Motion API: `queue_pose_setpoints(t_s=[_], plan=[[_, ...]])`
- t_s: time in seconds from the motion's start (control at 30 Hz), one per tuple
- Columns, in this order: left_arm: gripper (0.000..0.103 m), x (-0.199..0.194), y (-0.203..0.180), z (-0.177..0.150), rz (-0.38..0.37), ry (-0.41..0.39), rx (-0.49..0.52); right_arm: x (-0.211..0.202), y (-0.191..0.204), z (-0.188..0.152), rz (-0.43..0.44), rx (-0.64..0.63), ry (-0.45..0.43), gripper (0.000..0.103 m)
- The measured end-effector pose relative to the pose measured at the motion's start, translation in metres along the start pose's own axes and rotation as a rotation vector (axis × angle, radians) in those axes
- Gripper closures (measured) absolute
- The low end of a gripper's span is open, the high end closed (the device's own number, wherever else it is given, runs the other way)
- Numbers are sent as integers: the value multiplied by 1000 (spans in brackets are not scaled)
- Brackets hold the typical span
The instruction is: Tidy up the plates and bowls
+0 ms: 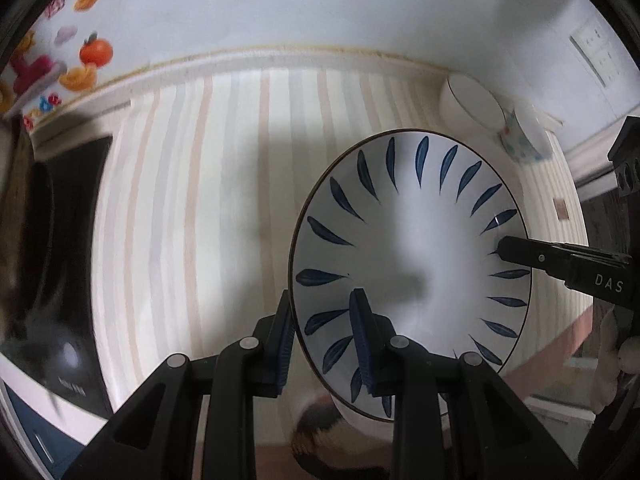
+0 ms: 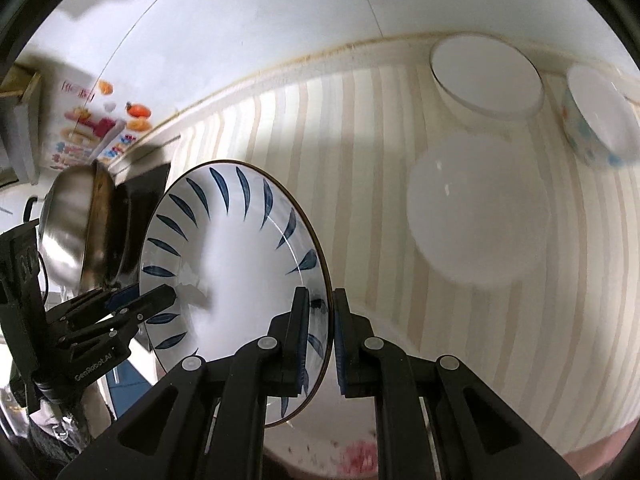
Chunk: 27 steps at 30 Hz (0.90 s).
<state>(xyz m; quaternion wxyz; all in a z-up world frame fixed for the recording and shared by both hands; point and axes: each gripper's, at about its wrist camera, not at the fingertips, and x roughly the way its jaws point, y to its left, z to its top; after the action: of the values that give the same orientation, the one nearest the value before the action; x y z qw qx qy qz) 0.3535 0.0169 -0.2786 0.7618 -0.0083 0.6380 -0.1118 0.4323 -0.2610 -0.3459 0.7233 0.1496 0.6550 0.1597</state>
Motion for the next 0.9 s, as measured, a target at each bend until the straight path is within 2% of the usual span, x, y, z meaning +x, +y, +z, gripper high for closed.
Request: queue_pose_setpoints(t_s=[0.2,0.4,0.6,0.9], plan=[[78,15,-13,-36,-19,57,-6,-2,-17,-59,0,12,50,90],[78,37,-24,-41,-1,77,15,20,-36,-106,-8,37,107,90],[78,56,-34,-36,17,88,43,43,-61,-129,-18,80,136,90],[78,78,-44,-30,44,109,104,45,-78,-133,-28,123,114,90]])
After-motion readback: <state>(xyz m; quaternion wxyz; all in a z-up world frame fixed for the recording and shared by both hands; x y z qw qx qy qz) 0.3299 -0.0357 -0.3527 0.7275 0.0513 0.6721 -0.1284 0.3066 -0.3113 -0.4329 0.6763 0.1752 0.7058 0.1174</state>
